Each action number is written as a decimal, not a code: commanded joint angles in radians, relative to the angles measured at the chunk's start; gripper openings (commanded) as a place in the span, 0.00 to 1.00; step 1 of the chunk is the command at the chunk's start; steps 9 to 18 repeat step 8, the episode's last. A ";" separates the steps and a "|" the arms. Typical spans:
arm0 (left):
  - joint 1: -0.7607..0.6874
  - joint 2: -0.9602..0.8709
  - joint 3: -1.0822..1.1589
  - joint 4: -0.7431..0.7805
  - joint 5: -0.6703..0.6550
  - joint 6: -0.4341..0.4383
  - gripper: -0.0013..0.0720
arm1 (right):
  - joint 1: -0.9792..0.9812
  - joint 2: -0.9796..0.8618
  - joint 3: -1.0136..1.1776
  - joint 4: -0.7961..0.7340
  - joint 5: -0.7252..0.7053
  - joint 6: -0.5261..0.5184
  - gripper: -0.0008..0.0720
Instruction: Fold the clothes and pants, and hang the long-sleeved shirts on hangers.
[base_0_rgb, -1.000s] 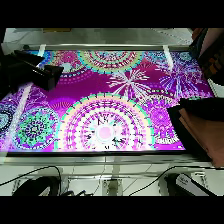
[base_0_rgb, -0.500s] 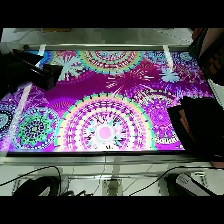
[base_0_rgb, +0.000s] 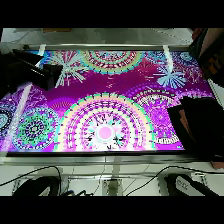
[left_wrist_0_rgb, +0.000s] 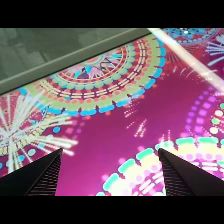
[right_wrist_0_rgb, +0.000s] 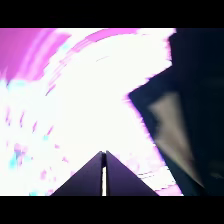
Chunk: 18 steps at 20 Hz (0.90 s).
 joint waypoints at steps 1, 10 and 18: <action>0.001 0.001 0.001 0.000 0.000 0.000 0.96 | 0.335 -0.011 0.000 -0.130 -0.004 -0.071 0.06; 0.001 0.001 0.001 0.000 0.000 0.000 0.96 | 0.601 -0.076 -0.083 -0.233 -0.007 0.059 0.06; 0.001 0.001 0.001 0.000 0.000 0.000 0.96 | 0.601 -0.076 -0.083 -0.233 -0.007 0.059 0.06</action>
